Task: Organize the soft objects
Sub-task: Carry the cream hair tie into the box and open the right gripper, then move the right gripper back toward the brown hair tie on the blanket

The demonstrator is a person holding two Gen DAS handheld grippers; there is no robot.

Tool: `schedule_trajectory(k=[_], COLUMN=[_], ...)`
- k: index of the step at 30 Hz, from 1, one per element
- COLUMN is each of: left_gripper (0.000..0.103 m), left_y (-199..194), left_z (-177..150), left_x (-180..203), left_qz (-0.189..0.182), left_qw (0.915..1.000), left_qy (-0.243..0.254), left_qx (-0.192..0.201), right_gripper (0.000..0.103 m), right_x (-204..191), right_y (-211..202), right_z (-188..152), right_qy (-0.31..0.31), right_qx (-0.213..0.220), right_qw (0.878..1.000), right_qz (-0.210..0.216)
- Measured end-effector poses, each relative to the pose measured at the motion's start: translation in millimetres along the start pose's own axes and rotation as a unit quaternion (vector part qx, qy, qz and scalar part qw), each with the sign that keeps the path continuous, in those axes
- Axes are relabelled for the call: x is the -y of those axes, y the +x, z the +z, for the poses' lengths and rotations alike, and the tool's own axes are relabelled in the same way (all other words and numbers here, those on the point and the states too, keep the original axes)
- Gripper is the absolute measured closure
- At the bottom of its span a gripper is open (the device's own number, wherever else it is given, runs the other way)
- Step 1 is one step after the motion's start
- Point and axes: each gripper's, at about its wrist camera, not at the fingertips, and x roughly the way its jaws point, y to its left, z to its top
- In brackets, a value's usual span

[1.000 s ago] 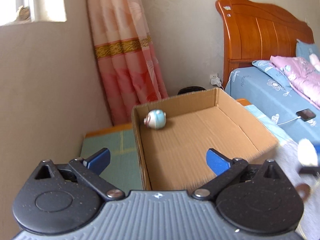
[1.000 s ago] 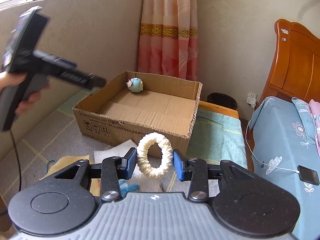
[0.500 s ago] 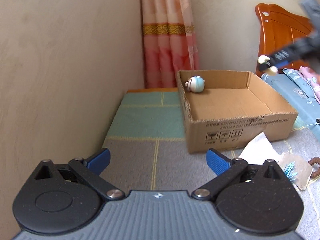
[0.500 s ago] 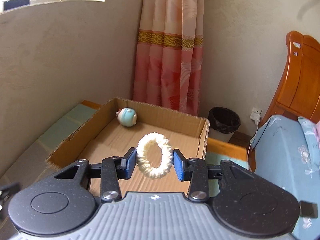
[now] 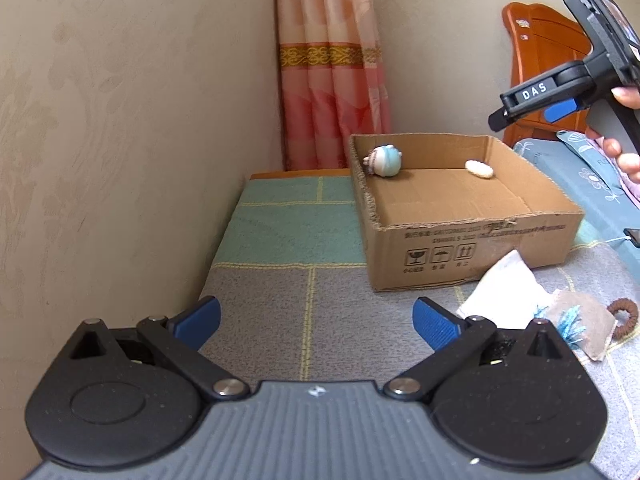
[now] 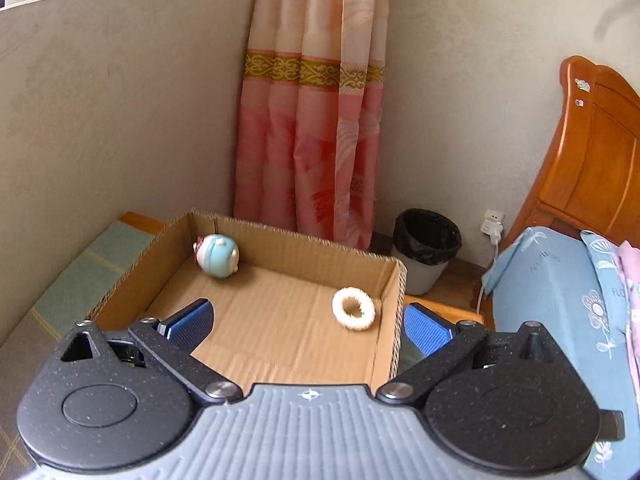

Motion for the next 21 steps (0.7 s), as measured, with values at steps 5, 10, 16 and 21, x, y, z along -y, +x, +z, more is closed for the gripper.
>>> schedule_trajectory(k=[5,10,16,21], left_gripper=[0.001,0.001,0.001,0.001], left_y=[-5,-12,-17,-16], left_z=[2,0,-1,-1], left_x=[9,16,20,21], left_qz=[-0.013,-0.021,-0.023,-0.018], left_qw=[0.9998,0.9996,0.9994,0.9995], left_qy=[0.012,0.019,0.023,0.022], left_qx=[-0.009,-0.007,-0.007,-0.014], right_gripper=[0.000,0.000,0.000,0.000], right_x=[-4,-6,-5,1], right_y=[-18,-31,-36,-39], right_z=[-12,-30,-59,-91], right_qy=[-0.001,0.007,0.031,0.062], right_qx=[-0.004,-0.008,-0.014,-0.034], right_qw=[1.000,1.000,0.999,0.996], right_qz=[0.002,0.011,0.028,0.058])
